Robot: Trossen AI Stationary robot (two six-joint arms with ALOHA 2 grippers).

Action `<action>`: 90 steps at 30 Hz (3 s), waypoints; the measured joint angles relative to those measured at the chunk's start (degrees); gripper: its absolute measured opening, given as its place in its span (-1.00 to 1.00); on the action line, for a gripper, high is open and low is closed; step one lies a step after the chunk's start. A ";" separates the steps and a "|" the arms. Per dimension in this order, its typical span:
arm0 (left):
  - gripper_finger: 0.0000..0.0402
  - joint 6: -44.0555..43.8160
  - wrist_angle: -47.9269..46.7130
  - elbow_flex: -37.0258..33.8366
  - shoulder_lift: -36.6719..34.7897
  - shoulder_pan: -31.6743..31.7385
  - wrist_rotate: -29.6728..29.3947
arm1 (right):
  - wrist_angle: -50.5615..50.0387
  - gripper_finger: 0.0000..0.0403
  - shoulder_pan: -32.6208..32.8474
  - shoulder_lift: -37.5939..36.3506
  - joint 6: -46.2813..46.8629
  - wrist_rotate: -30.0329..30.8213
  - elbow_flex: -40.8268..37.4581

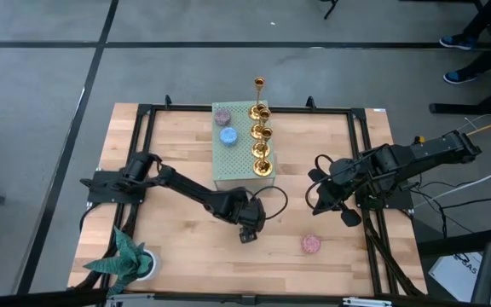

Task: Pick & Place candle stick holders
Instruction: Align the blue scented candle with the other scented candles on the shelf

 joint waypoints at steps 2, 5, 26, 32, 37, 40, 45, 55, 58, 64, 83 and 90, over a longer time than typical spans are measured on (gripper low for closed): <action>0.45 -0.98 -0.98 -0.06 -0.85 -0.92 -0.46 | -0.03 -0.93 0.00 0.00 0.04 0.49 0.00; 0.45 -2.12 -0.97 -0.07 -2.83 -2.14 -1.78 | -0.02 -0.93 0.00 0.04 0.02 0.88 0.00; 0.45 -4.52 -19.84 0.00 -27.45 0.21 -15.39 | 1.42 -0.93 0.00 0.07 0.04 0.93 0.00; 0.45 1.45 -21.86 0.00 -29.43 7.21 -13.81 | 1.68 -0.93 0.00 0.07 0.04 1.05 0.00; 0.45 5.02 -22.16 0.00 -28.46 13.91 -7.61 | 1.66 -0.93 0.00 0.07 0.04 1.04 0.00; 0.47 5.11 -22.54 0.00 -27.92 17.19 -6.18 | 1.66 -0.93 0.00 0.07 0.04 1.03 0.00; 0.49 3.85 -22.50 0.00 -27.92 21.31 -1.17 | 1.65 -0.93 0.00 0.07 0.02 1.01 0.00; 0.50 1.88 -22.87 0.00 -27.92 23.29 3.87 | 1.66 -0.93 0.00 0.07 0.02 0.93 0.00; 0.50 1.01 -22.89 0.00 -27.92 22.92 3.71 | 1.66 -0.93 0.00 0.07 0.02 0.83 0.00; 0.50 -0.88 -23.10 0.00 -25.87 22.26 2.36 | 1.66 -0.93 0.00 0.07 0.02 0.83 0.00; 0.50 -0.78 -24.10 -0.02 -23.39 26.46 -1.17 | 1.66 -0.93 0.00 0.07 0.01 0.85 0.00; 0.50 -0.48 -24.05 0.00 -23.39 27.89 -1.19 | 1.66 -0.93 0.00 0.07 0.00 0.85 0.00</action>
